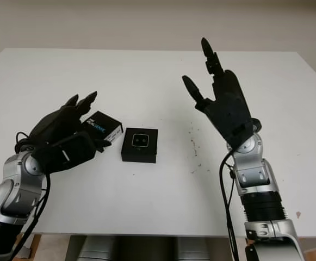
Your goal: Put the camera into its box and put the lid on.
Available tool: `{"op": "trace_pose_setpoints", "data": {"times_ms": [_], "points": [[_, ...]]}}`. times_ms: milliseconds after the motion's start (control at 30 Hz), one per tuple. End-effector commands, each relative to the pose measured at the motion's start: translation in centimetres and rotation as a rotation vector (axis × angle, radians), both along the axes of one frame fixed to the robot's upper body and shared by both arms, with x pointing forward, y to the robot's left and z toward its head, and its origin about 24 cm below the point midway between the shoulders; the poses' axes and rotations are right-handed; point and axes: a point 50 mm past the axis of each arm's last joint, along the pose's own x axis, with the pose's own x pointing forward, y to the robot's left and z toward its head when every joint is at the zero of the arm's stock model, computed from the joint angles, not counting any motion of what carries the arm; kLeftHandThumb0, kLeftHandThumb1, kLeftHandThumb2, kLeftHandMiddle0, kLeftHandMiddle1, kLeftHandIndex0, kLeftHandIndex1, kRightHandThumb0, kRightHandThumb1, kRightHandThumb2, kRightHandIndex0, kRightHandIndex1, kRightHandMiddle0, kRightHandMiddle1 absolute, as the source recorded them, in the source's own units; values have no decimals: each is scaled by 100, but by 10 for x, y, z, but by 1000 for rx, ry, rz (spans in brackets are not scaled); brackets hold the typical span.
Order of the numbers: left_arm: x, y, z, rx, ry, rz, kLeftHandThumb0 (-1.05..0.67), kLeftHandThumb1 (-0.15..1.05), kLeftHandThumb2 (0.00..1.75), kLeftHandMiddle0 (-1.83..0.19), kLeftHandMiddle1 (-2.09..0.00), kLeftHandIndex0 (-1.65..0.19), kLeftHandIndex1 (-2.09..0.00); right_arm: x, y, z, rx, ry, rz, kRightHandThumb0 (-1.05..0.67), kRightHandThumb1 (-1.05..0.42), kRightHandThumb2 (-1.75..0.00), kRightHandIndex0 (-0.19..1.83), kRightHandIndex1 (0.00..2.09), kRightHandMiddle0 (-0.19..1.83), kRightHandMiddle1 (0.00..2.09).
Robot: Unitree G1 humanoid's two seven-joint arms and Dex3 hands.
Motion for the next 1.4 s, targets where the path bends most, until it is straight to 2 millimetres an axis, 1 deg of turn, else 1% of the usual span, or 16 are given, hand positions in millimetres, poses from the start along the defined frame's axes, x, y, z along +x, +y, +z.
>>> {"op": "trace_pose_setpoints", "data": {"times_ms": [0,233,400,767,1300,1333,1367], "points": [[6,-7,7,15,-36,-17,-70,94,5,13,-5,-1,-6,-1,0,2,8,-8,-5,-69,-105,-52,-2,7,2,11],[10,-10,1,71,-52,-25,-65,94,5,12,-6,-8,-8,-2,-1,2,24,-19,-15,-69,-105,-53,-2,7,2,13],[14,-10,-6,92,-30,-28,-56,91,5,10,-6,-14,-9,-5,-3,1,27,-8,-41,-69,-105,-53,-1,7,3,14],[20,-11,-16,154,12,-20,-47,87,5,6,-6,-19,-7,-7,-3,1,14,-25,-30,-67,-105,-54,0,7,1,16],[23,-17,-29,136,30,-38,-47,87,5,2,-6,-22,-6,-8,-4,0,14,-31,-37,-67,-105,-54,2,8,-2,25],[23,-18,-30,131,33,-40,-45,87,5,0,-7,-22,-6,-8,-4,0,15,-31,-37,-67,-105,-54,1,7,-3,26],[24,-18,-31,120,35,-39,-43,87,5,-3,-8,-24,-7,-8,-4,0,14,-31,-36,-67,-105,-54,1,7,-5,31]]}}
